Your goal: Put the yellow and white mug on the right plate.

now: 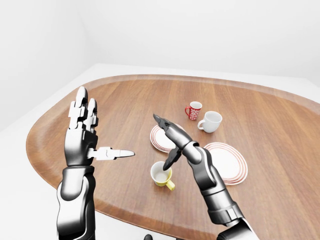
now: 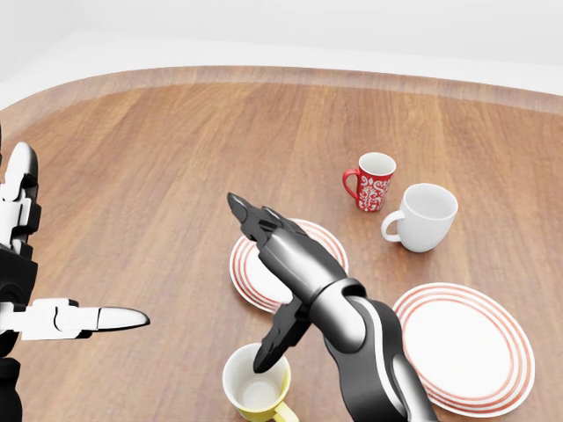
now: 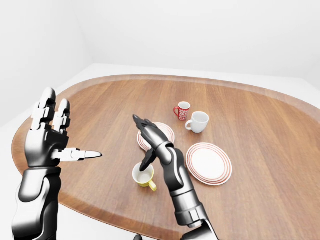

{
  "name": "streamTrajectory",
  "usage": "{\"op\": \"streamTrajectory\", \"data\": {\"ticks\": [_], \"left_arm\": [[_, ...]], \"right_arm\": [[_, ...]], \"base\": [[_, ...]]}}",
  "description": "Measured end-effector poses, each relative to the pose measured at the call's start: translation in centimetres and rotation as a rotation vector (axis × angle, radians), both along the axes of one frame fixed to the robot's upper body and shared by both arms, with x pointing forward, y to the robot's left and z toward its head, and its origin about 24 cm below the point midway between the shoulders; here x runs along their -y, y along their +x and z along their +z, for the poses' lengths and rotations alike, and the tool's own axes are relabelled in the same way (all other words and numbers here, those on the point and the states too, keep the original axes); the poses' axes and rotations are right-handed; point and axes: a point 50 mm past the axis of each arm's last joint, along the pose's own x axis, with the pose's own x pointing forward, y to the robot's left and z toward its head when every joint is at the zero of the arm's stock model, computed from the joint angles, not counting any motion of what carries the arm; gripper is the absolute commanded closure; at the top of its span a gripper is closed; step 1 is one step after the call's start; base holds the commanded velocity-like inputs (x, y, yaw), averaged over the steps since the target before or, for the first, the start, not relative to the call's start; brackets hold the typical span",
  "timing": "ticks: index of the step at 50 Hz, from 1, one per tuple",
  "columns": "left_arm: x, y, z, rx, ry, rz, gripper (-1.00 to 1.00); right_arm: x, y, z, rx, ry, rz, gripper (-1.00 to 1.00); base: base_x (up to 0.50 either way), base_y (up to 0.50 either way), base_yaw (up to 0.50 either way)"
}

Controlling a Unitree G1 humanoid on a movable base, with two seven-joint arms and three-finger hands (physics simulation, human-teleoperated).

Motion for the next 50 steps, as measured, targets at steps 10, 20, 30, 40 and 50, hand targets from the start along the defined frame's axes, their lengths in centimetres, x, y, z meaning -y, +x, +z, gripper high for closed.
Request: {"op": "streamTrajectory", "data": {"ticks": [10, 20, 30, 40, 50], "left_arm": [[0.0, -0.1, 0.0, 0.000, 0.000, -0.001, -1.00], [0.1, -0.2, 0.1, 0.004, 0.002, -0.004, -1.00], [0.1, -0.2, 0.2, 0.008, 0.003, -0.005, -1.00], [0.2, -0.2, 0.2, 0.010, 0.003, -0.008, -1.00], [0.2, -0.2, 0.2, 0.009, 0.003, -0.009, -1.00]], "right_arm": [[0.0, 0.0, -1.7, -0.052, -0.006, -0.024, -1.00], [0.1, 0.3, -3.3, -0.101, -0.017, -0.053, -1.00], [0.2, 0.4, -4.4, -0.133, -0.030, -0.071, -1.00], [0.3, 0.4, -5.3, -0.158, -0.047, -0.083, -1.00], [0.3, 0.5, -5.9, -0.172, -0.064, -0.092, -1.00]], "base": [[0.00, 0.00, 0.00], [0.00, 0.00, 0.00], [0.00, 0.00, 0.00], [0.00, 0.00, 0.00], [0.00, 0.00, 0.00]]}}
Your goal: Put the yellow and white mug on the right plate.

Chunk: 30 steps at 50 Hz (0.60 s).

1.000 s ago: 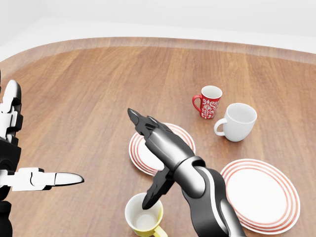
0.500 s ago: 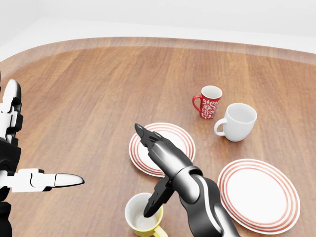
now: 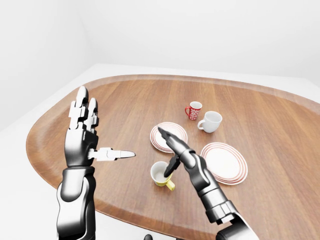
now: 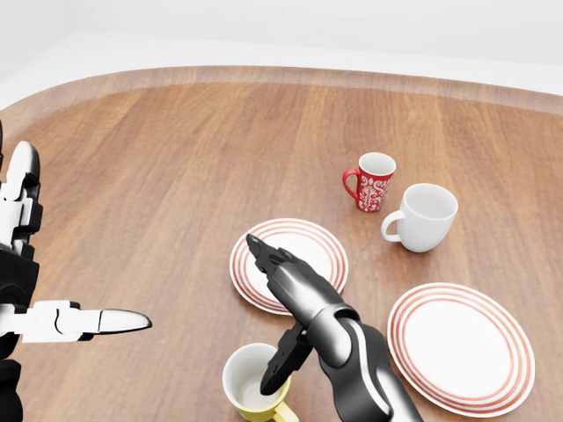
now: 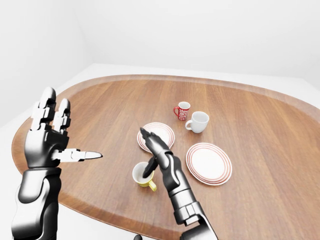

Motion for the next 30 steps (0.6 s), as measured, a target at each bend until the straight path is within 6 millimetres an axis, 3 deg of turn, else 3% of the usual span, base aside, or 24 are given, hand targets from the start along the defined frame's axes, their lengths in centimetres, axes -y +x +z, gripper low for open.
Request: {"op": "streamTrajectory", "data": {"ticks": [30], "left_arm": [[0.0, -0.2, 0.3, 0.013, 0.001, -0.003, -1.00]], "right_arm": [[-0.4, 0.2, -2.1, -0.021, -0.047, -0.005, -1.00]], "base": [[0.00, 0.00, 0.00]]}}
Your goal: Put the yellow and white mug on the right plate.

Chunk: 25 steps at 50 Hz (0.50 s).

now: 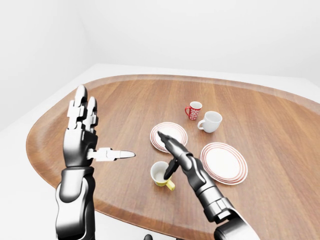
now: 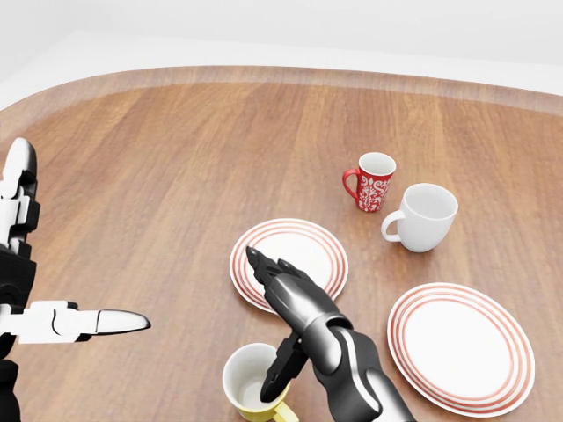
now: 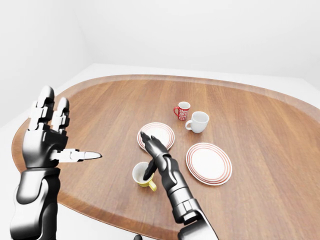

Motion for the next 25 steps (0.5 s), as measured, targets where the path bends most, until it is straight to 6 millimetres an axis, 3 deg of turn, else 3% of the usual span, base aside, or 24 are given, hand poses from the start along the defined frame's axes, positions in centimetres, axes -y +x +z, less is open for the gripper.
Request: {"op": "streamTrajectory", "data": {"ticks": [25], "left_arm": [[0.1, -0.4, 0.8, 0.037, 0.003, -0.006, -1.00]], "right_arm": [[-0.7, -1.2, -1.8, -0.007, -0.051, 0.076, -1.00]], "base": [[0.00, 0.00, 0.00]]}}
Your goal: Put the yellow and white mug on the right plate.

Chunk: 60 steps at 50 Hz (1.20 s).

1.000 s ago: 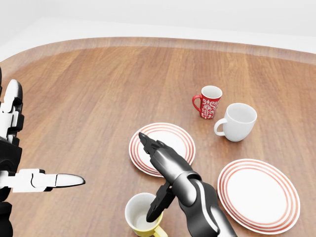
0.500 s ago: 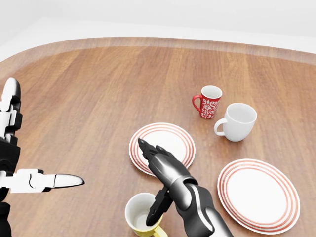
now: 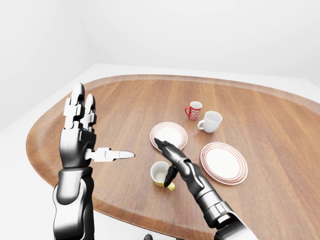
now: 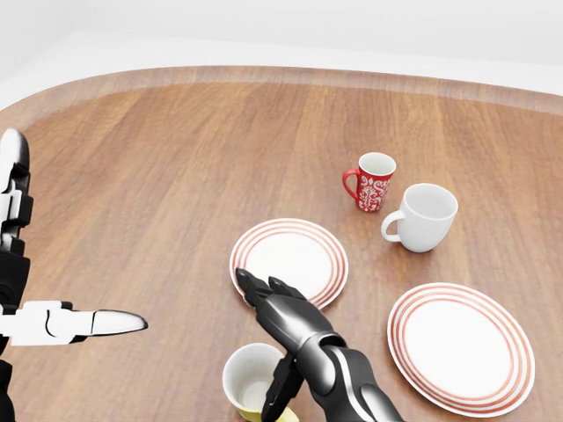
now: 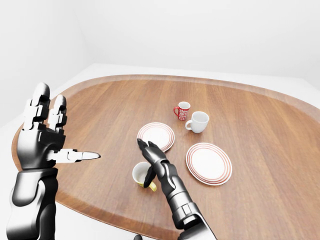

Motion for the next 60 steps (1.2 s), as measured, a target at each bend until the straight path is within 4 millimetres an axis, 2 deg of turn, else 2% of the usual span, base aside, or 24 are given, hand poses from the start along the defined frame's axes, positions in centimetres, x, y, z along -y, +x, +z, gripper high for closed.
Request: {"op": "streamTrajectory", "data": {"ticks": [21, 41, 60], "left_arm": [[0.1, 0.0, 0.0, 0.002, 0.002, -0.003, -1.00], [0.2, -0.2, 0.1, 0.008, 0.004, -0.008, -1.00], [0.3, -0.3, 0.1, 0.006, 0.004, -0.014, -1.00]], "right_arm": [[-0.5, -0.9, -1.0, -0.008, -0.028, 0.043, -1.00], [0.1, -1.1, -3.0, -0.057, -0.060, -0.001, -1.00], [0.3, -1.1, -3.6, -0.074, -0.072, -0.016, -1.00]], "base": [[0.00, 0.00, 0.00], [0.00, 0.00, 0.00], [0.00, 0.00, 0.00]]}}
